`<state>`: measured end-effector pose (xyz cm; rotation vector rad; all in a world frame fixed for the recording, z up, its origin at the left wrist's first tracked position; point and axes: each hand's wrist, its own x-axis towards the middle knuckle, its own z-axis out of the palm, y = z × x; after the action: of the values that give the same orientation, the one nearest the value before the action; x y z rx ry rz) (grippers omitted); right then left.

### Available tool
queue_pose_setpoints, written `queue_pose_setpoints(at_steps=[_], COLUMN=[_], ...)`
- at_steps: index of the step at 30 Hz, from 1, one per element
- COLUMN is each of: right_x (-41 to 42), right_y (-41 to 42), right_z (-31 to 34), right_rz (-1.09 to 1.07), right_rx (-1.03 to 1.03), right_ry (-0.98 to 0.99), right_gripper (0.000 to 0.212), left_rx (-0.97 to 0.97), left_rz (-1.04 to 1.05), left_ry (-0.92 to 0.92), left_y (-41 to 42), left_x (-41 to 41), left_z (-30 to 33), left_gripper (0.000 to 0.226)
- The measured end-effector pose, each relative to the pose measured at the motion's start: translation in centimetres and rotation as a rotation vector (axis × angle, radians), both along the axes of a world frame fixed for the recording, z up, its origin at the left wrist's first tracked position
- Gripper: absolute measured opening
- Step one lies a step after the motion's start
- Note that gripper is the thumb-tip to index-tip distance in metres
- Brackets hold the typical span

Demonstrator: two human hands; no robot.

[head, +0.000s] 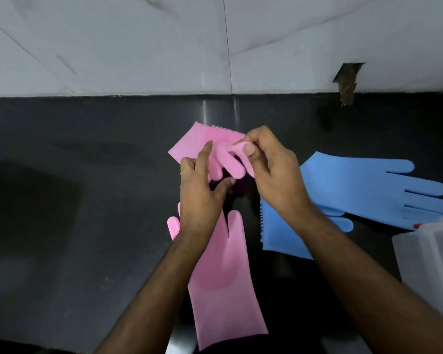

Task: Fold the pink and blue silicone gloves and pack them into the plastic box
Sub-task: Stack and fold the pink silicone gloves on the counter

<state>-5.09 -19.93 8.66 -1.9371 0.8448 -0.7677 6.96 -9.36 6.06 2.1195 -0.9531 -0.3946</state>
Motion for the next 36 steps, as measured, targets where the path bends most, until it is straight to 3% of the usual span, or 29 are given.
queue_pose_setpoints(at_steps=[3,8,14,18,20,22,26,28,32,36], right_x=[-0.2,-1.3,-4.2,-6.8,-7.8,-8.5,-9.4,-9.9,-10.6,-11.4], right_y=[0.9,3.2,4.1,4.1,4.8,5.9,8.2,9.1,10.4,11.6], right_z=[2.8,7.1,10.8,11.4,11.1,10.2,8.6,7.8,5.7,3.0], right_rz=[0.014,0.026,0.067,0.262,0.273,0.302,0.265,0.252,0.210,0.153], right_rx=[0.103,0.318,0.775,0.888,0.854,0.788,0.717,0.754,0.807,0.760], right_ry=[-0.182,-0.401,-0.799,-1.005,-0.952,-0.869,-0.727,-0.668,-0.468,-0.173], right_gripper=[0.020,0.021,0.029,0.063,0.082,0.087,0.041,0.037,0.037,0.024], left_rx=[-0.145,-0.355,-0.585,-0.596,-0.616,-0.591,-0.440,-0.386,-0.368,-0.312], left_rz=[0.005,0.006,-0.147,-0.136,-0.093,-0.043,0.046,0.100,0.267,0.465], left_ry=[0.043,0.070,-0.072,0.008,0.044,0.090,0.153,0.306,0.786,1.045], left_y=[0.6,2.6,3.6,3.7,4.1,4.4,4.9,5.6,7.7,10.7], left_x=[-0.4,-2.1,-4.2,-7.3,-8.7,-9.9,-11.1,-11.7,-12.9,-13.4], left_z=[2.0,6.7,12.9,15.2,16.1,16.7,16.6,16.0,13.6,10.3], left_gripper=[0.068,0.024,0.027,0.017,0.016,0.020,0.023,0.029,0.037,0.031])
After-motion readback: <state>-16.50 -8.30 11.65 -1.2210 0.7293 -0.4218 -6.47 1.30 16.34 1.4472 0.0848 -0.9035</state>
